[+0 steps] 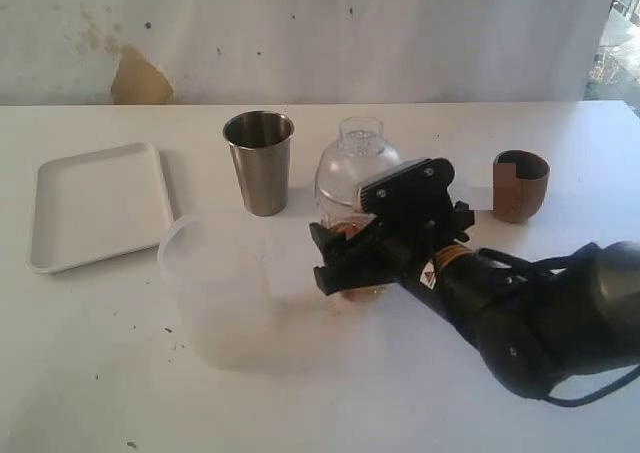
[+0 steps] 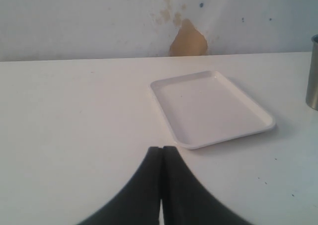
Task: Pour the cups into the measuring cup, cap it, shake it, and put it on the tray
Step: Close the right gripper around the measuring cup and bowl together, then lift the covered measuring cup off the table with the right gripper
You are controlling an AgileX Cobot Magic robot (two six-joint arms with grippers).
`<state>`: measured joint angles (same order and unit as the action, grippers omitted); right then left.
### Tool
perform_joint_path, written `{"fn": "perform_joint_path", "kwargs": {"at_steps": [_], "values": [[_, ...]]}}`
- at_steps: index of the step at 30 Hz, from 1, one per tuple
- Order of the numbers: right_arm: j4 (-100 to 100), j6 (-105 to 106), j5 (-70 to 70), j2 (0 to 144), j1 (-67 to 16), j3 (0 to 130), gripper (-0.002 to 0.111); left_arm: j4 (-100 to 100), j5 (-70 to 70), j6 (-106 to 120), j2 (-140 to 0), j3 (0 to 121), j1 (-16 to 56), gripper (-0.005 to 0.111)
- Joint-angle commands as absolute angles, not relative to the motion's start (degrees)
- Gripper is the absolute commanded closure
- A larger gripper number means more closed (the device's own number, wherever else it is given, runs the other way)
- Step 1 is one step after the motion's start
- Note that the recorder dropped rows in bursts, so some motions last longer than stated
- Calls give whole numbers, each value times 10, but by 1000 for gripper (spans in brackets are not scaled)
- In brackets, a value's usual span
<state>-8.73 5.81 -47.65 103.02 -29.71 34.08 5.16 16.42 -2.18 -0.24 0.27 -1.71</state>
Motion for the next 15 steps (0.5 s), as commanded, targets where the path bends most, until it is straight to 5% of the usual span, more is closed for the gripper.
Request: {"fn": "perform_joint_path", "kwargs": {"at_steps": [1,7,12,15], "values": [[-124,60,-513,954,-266,342,108,49,161,-23,0,0,-17,107],[77,-41,-415,906,-273,342,108,49,161,-23,0,0,-17,107],[-165,132,-413,887,-262,344,108,49,161,-23,0,0,-17,107],[-75,5,-359,876,-223,356,108,49,161,-23,0,0,-17,107]]}}
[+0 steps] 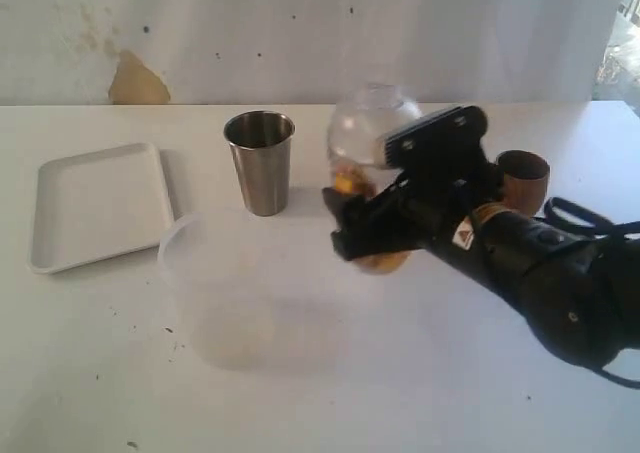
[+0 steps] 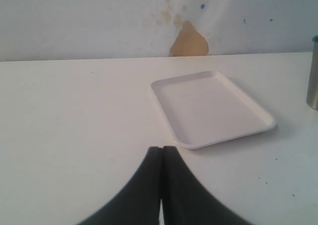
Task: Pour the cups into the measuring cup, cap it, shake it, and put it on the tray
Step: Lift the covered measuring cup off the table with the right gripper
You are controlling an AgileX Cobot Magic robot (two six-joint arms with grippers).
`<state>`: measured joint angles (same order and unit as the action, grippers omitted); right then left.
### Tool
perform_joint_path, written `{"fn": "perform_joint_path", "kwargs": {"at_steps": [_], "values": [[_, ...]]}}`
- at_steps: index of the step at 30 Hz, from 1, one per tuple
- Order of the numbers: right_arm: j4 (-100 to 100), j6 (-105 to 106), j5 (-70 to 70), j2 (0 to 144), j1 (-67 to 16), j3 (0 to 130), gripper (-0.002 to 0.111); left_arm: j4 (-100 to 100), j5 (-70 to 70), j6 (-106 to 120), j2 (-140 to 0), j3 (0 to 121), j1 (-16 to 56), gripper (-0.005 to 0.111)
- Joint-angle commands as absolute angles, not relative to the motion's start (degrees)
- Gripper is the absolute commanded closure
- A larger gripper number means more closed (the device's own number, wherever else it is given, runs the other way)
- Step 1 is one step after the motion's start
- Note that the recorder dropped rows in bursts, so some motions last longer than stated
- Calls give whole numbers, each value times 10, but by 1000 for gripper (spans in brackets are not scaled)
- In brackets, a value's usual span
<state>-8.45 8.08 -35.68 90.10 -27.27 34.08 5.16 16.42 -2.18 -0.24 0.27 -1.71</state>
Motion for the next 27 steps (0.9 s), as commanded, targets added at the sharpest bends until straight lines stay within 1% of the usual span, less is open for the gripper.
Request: {"fn": "perform_joint_path", "kwargs": {"at_steps": [1,2,3,4,6,8,9,11,12,14,16,18,19,20,22,24,25,27], "values": [[11,-46,-340,869,-222,359,108,49,161,-23,0,0,-17,107],[90,-76,-331,861,-230,359,108,49,161,-23,0,0,-17,107],[124,-83,-326,855,-239,359,108,49,161,-23,0,0,-17,107],[114,-71,-322,848,-248,359,108,49,161,-23,0,0,-17,107],[16,6,-334,844,-242,359,108,49,161,-23,0,0,-17,107],[-103,57,-352,845,-220,363,108,49,161,-23,0,0,-17,107],[-103,50,-340,845,-213,366,108,49,161,-23,0,0,-17,107],[-24,19,-283,835,-216,372,108,49,161,-23,0,0,-17,107],[30,3,-268,831,-225,372,108,49,161,-23,0,0,-17,107],[70,-22,-258,822,-256,372,108,49,161,-23,0,0,-17,107],[38,11,-287,819,-262,372,108,49,161,-23,0,0,-17,107],[-64,60,-322,824,-246,377,108,49,161,-23,0,0,-17,107],[-107,61,-319,827,-234,384,108,49,161,-23,0,0,-17,107],[-106,52,-299,827,-223,392,108,49,161,-23,0,0,-17,107],[-32,14,-240,822,-226,402,108,49,161,-23,0,0,-17,107],[61,-33,-224,809,-255,401,108,49,161,-23,0,0,-17,107],[78,-41,-225,802,-270,398,108,49,161,-23,0,0,-17,107],[39,30,-240,799,-278,399,108,49,161,-23,0,0,-17,107]]}}
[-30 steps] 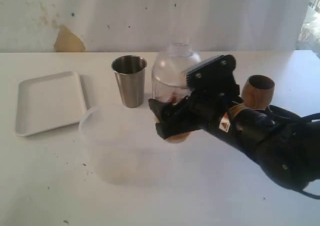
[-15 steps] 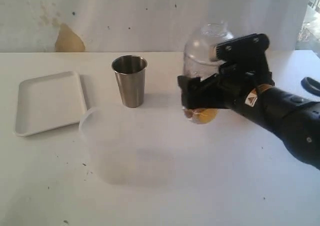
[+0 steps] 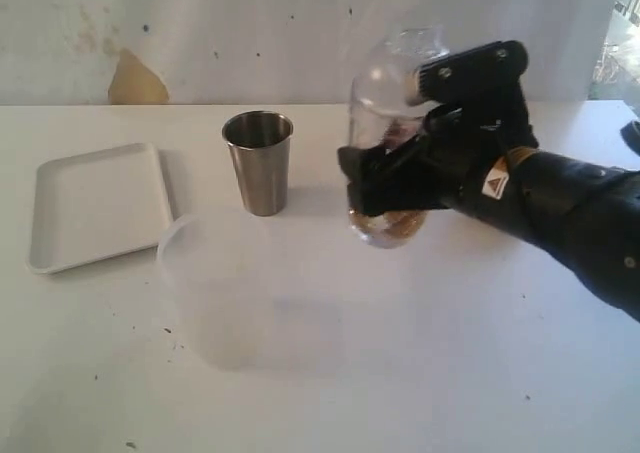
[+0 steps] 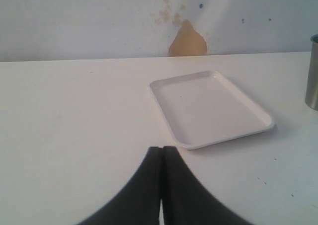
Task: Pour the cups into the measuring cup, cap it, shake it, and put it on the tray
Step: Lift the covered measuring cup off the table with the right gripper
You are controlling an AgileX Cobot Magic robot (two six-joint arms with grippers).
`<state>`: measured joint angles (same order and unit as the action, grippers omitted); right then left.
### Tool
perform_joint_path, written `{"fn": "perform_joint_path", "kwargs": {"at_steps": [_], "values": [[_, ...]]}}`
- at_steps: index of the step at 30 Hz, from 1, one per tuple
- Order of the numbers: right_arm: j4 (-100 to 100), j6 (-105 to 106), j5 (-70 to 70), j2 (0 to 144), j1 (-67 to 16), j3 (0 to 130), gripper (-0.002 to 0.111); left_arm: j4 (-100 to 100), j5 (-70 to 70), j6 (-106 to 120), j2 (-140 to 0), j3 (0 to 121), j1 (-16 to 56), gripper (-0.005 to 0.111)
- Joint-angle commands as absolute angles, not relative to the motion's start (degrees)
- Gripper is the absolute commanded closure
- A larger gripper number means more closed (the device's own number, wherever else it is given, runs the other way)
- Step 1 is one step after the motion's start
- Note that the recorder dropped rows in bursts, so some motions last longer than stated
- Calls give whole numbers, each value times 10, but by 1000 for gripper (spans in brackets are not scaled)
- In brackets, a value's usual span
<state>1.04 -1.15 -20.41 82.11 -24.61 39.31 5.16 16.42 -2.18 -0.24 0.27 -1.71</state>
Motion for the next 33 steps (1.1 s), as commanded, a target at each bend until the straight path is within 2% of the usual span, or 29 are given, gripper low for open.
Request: {"fn": "perform_joint_path", "kwargs": {"at_steps": [1,3,7,9,13,15,18,20,23,28,33], "values": [[-34,67,-262,803,-268,400,108,49,161,-23,0,0,-17,107],[-138,81,-268,808,-245,407,108,49,161,-23,0,0,-17,107],[30,0,-203,786,-273,407,108,49,161,-23,0,0,-17,107],[38,28,-211,779,-292,406,108,49,161,-23,0,0,-17,107],[-173,125,-266,789,-251,406,108,49,161,-23,0,0,-17,107],[-139,102,-218,786,-248,406,108,49,161,-23,0,0,-17,107],[-39,81,-168,772,-296,406,108,49,161,-23,0,0,-17,107],[-52,135,-194,767,-313,406,108,49,161,-23,0,0,-17,107],[-196,180,-271,779,-285,406,108,49,161,-23,0,0,-17,107],[-133,177,-186,767,-293,407,108,49,161,-23,0,0,-17,107],[-194,212,-267,757,-291,389,108,49,161,-23,0,0,-17,107]]}}
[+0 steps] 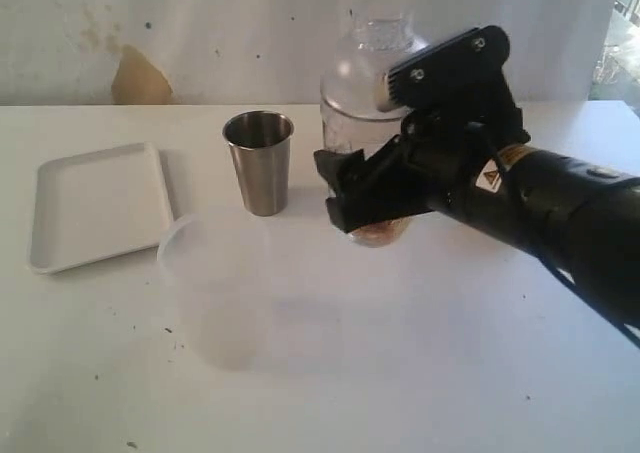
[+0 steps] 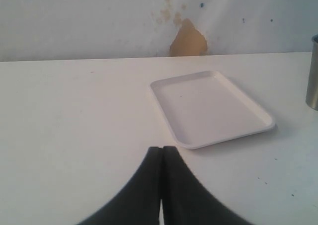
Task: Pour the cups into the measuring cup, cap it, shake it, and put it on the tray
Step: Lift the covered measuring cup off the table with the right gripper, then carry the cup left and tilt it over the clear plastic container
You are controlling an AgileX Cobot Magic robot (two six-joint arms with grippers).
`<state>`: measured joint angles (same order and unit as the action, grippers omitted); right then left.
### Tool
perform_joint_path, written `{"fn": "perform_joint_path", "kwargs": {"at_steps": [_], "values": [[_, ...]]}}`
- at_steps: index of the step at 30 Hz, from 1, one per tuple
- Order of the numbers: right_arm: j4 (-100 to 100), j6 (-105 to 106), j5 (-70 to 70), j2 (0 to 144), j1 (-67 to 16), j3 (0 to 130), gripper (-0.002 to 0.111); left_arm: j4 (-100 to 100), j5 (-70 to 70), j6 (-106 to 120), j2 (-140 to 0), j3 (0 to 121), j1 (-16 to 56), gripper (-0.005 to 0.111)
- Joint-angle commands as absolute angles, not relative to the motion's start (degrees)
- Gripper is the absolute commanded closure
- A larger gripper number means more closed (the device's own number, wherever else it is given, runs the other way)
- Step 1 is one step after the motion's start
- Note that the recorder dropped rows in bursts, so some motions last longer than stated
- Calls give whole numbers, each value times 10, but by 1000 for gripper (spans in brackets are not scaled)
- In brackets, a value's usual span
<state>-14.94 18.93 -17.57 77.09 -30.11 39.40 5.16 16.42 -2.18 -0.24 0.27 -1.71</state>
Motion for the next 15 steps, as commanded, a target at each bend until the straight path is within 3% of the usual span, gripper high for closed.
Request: {"fn": "perform_joint_path", "kwargs": {"at_steps": [1,4,15], "values": [[-198,205,-266,757,-286,389,108,49,161,-23,0,0,-17,107],[-134,187,-209,747,-299,389,108,49,161,-23,0,0,-17,107],[-145,222,-204,746,-300,388,108,49,161,-23,0,0,-17,107]]}}
